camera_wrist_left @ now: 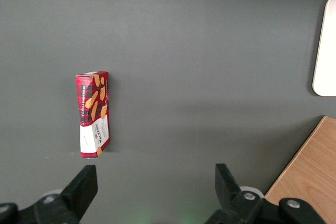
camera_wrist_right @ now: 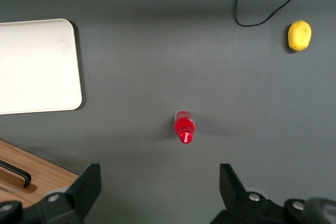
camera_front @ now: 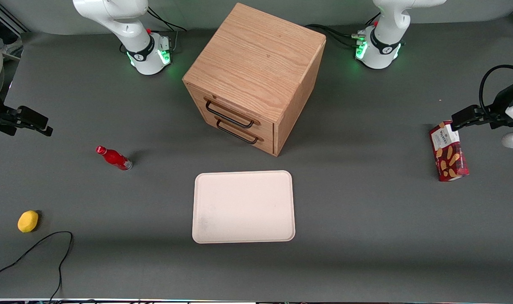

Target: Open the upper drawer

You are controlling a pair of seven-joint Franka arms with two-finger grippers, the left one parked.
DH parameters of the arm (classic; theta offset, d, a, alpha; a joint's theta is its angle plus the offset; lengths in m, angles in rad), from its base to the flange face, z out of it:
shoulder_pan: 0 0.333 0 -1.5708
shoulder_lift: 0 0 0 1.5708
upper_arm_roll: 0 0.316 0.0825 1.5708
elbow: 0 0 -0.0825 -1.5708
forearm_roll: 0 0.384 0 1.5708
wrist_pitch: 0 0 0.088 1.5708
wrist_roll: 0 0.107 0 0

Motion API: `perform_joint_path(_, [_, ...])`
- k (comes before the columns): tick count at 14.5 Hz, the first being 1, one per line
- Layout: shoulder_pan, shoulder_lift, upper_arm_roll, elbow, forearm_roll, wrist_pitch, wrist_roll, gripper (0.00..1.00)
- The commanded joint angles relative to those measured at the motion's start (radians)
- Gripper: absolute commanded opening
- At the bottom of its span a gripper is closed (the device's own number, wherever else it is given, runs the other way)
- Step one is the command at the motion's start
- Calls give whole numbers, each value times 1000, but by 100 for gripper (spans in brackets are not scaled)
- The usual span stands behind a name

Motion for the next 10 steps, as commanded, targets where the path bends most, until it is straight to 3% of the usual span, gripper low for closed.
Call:
perform_joint_path(1, [31, 28, -1, 20, 6, 4, 2, 100])
perform_joint_path(10, [170, 148, -4, 100, 8, 31, 2, 100])
